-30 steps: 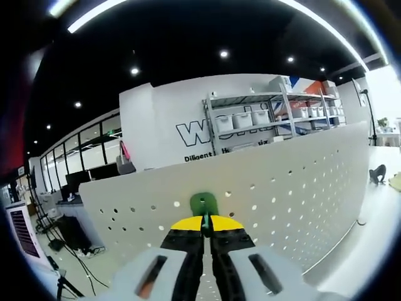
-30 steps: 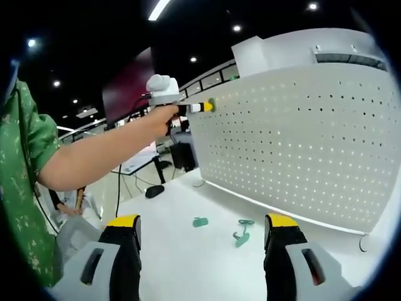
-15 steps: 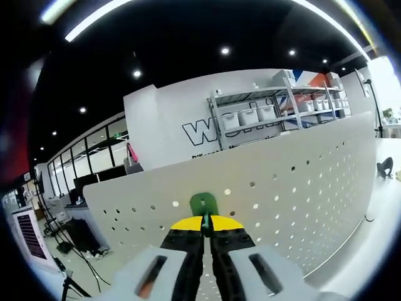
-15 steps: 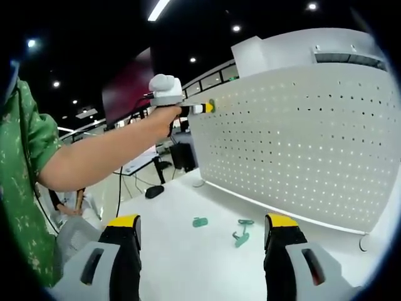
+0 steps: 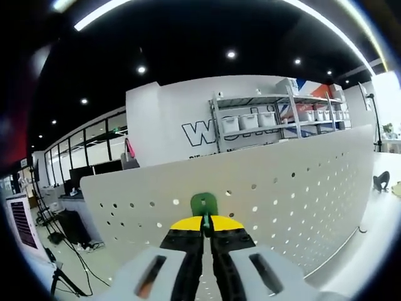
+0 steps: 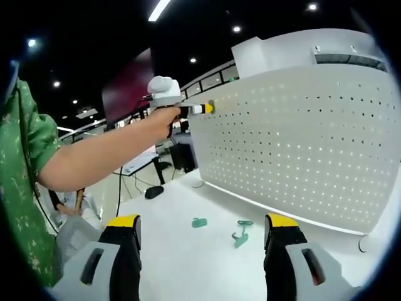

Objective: Insert the hook assembly into the mounting plate slot until the hook locks in place.

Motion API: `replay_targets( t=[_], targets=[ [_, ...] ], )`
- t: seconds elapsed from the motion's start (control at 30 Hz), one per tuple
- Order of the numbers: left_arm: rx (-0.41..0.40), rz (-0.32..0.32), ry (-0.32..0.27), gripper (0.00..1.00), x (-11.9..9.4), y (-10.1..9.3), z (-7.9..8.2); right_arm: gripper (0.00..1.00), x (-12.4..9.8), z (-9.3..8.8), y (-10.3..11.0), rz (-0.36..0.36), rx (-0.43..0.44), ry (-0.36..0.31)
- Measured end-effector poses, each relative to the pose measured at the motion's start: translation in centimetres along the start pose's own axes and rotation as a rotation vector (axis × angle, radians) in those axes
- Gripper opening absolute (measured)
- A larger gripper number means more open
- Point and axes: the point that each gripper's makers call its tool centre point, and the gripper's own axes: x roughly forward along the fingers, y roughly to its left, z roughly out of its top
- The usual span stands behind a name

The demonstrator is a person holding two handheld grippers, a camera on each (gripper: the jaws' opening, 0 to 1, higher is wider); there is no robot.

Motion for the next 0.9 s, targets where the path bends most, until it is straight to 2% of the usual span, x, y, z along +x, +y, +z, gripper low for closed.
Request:
replay_targets(
  t=[0.3,0.9],
  targets=[
    [-0.001,-0.011,0.0,0.05,-0.07,-0.09,0.03,0.82,-0.03,-0.05,0.06,-0.003,0.002,-0.001],
    [-0.021,-0.012,-0.036,0.18,-0.5,0.17,0.71,0.82,0.07,0.17,0.23,-0.001,-0.006,-0.001]
  ],
)
